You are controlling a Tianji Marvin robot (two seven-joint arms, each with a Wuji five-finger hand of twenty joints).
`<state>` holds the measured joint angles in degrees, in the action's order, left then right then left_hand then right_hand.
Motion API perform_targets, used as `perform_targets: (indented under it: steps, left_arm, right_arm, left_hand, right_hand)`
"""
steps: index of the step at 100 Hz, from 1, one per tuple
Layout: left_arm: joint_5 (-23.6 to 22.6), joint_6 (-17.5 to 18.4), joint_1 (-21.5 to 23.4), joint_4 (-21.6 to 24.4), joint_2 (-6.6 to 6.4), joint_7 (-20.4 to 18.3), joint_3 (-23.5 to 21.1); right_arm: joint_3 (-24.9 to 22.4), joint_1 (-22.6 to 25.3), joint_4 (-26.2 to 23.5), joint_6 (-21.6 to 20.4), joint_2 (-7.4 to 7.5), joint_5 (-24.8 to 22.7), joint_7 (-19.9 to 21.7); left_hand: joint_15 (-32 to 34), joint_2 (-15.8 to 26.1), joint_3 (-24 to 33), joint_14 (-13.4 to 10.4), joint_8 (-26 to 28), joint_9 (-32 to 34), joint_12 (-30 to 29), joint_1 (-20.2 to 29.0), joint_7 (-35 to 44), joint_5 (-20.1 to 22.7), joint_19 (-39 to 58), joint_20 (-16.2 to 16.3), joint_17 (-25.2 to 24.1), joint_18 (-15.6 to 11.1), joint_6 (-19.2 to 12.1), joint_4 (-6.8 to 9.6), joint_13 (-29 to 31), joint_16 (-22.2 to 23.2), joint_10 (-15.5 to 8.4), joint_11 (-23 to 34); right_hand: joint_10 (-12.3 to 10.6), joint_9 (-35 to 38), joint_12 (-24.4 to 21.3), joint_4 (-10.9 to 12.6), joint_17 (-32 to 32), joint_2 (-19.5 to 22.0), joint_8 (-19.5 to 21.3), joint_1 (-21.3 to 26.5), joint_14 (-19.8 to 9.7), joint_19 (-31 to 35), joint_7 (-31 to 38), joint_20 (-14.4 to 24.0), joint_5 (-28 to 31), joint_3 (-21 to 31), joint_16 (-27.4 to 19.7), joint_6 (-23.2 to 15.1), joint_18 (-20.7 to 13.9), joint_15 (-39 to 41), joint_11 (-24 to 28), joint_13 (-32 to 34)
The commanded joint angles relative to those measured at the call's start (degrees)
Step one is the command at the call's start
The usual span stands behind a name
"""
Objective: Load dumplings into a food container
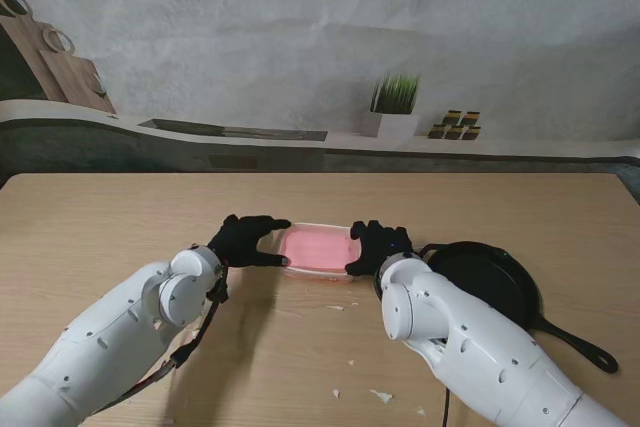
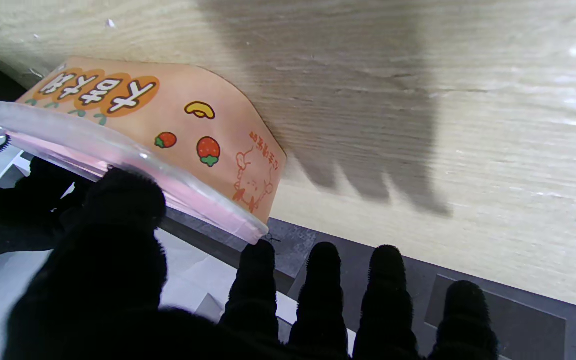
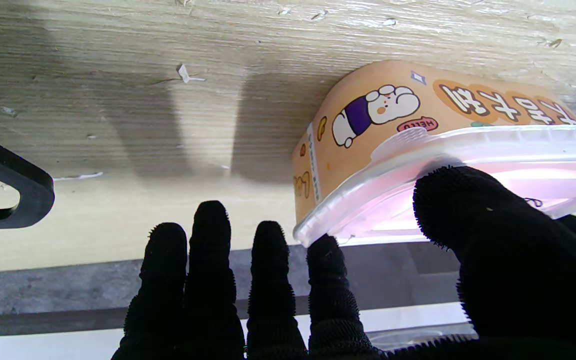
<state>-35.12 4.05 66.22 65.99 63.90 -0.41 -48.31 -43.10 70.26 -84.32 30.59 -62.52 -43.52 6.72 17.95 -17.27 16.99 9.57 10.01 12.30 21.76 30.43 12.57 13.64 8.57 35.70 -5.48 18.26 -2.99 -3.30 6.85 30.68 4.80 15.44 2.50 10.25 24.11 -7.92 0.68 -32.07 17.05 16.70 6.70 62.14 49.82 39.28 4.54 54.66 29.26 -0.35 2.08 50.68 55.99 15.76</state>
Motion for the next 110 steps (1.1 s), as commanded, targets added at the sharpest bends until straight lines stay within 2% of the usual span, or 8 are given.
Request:
perform_targets:
  steps: [1, 20, 46, 67, 79, 86, 98, 110]
  left_arm:
    - [-0.69, 0.71, 0.03, -1.23, -0.12, -0.65, 0.72]
    - [-3.06, 1.54, -0.86, -1.98, -0.35, 0.39, 2.17]
    - [-4.85, 0.84, -1.66, -2.44, -0.96, -0.94, 3.89]
    - [-7.04, 1.44, -1.86, -2.47, -1.51, -1.06, 4.12]
    - [-7.99, 2.27, -1.86, -2.48, -1.56, -0.13, 4.08]
    - [-8.03, 2.8, -1.35, -2.34, -1.29, 1.6, 3.26]
    - [-7.77, 3.82, -0.14, -1.74, -0.73, 4.69, 1.23]
    - [-8.87, 5.34, 0.91, -0.77, -0.87, 5.86, -0.53]
  right_arm:
    - [1.11, 1.3, 1.75, 0.49, -0.12, 0.25, 1.95]
    - [1.98, 0.79, 1.89, 0.98, 0.14, -0.21, 2.86]
    - [3.3, -0.02, 2.29, 1.49, 0.38, -0.72, 3.78]
    - [3.91, -0.44, 2.26, 1.99, 0.69, -1.6, 4.71]
    - [4.27, -0.67, 2.22, 2.35, 0.79, -1.78, 5.13]
    - [4.28, -0.71, 2.28, 2.26, 0.77, -1.8, 5.05]
    - [4.28, -0.76, 2.49, 2.1, 0.68, -1.77, 4.72]
    - [4.32, -0.75, 2.62, 2.33, 0.62, -1.72, 4.5]
  left_hand:
    - [-0.52, -7.78, 7.65, -1.7, 0.42, -1.29, -0.67, 1.81, 1.37, 1.87, -0.27, 1.2, -0.56, -1.4, -5.94, -0.09, -1.05, -0.08, -2.59, -1.25]
    - [0.1, -11.44, 12.94, -1.66, 0.78, -1.35, -0.28, 0.88, 2.07, 1.98, -0.07, 1.37, -0.07, -1.27, -6.13, -1.19, -0.92, -0.02, -2.62, -0.92]
    - [0.41, -15.34, 19.23, -1.91, 1.06, -1.42, -0.39, 3.67, 2.65, 2.03, -0.11, 1.22, 0.35, -1.19, -6.16, -1.25, -0.73, -0.22, -3.18, -1.5]
    - [1.36, -19.28, 26.03, -1.9, 1.13, -1.49, -0.38, 5.29, 2.75, 1.35, -0.13, 0.95, 0.75, -1.23, -6.24, -2.55, -0.54, -0.22, -3.27, -1.81]
    - [1.47, -19.58, 25.89, -1.86, 0.78, -1.79, -0.58, 3.88, 1.91, -0.42, -0.06, 0.93, 0.92, -1.21, -5.14, -3.02, -0.78, -0.24, -3.16, -2.38]
    - [1.6, -16.29, 23.48, -1.8, 0.33, -1.8, -0.5, 0.9, 1.18, -1.01, -0.05, 0.88, 0.94, -1.2, -4.42, -3.68, -0.99, -0.32, -3.03, -2.87]
    - [1.31, -12.26, 18.21, -1.88, -0.28, -2.04, -0.28, -1.4, 0.29, -1.93, 0.31, 1.16, 1.13, -1.13, -3.61, -3.33, -1.61, -0.57, -2.72, -3.51]
    - [1.66, -11.82, 16.87, -1.65, -0.24, -1.86, 0.11, -1.21, 0.59, -1.28, 0.53, 1.43, 1.3, -0.97, -3.69, -2.95, -1.13, -0.35, -2.59, -3.29]
  right_hand:
    - [-0.27, -1.16, -0.47, -1.54, -1.29, -4.13, 0.27, 1.94, -0.51, 0.13, 3.37, -0.06, 3.23, -1.54, 0.01, 3.15, -0.97, -0.11, -1.02, -1.33]
    - [-0.81, -1.16, -0.58, -1.34, -1.08, -4.88, 0.33, 3.26, -0.75, 0.18, 3.56, -0.01, 2.35, 0.07, 0.04, 2.66, -1.05, -0.03, -1.34, -1.3]
    - [-1.36, -1.05, -0.66, -1.27, -0.83, -5.83, 0.52, 4.58, -0.93, 0.62, 3.91, 0.03, 1.79, 2.05, 0.11, 2.17, -1.15, 0.09, -1.66, -1.13]
    - [-1.56, -1.03, -0.57, -1.06, -0.53, -6.29, 0.68, 6.09, -1.12, 1.04, 4.14, -0.06, 1.51, 4.01, 0.16, 1.91, -1.19, 0.19, -1.54, -0.83]
    - [-1.6, -1.04, -0.54, -1.09, -0.58, -6.5, 0.75, 6.06, -1.17, 1.16, 4.22, -0.16, 1.35, 4.54, 0.17, 1.88, -1.19, 0.18, -1.5, -0.83]
    - [-1.61, -1.03, -0.53, -1.15, -0.56, -6.56, 0.79, 5.88, -1.22, 1.26, 4.27, -0.2, 1.32, 4.59, 0.18, 1.92, -1.21, 0.18, -1.49, -0.8]
    - [-1.65, -1.02, -0.47, -1.24, -0.61, -6.57, 0.84, 5.65, -1.15, 1.38, 4.34, -0.28, 1.43, 4.61, 0.2, 1.94, -1.24, 0.2, -1.37, -0.8]
    - [-1.64, -1.04, -0.44, -1.31, -0.71, -6.59, 0.85, 5.58, -1.21, 1.47, 4.31, -0.37, 1.4, 4.54, 0.22, 1.96, -1.24, 0.22, -1.29, -0.8]
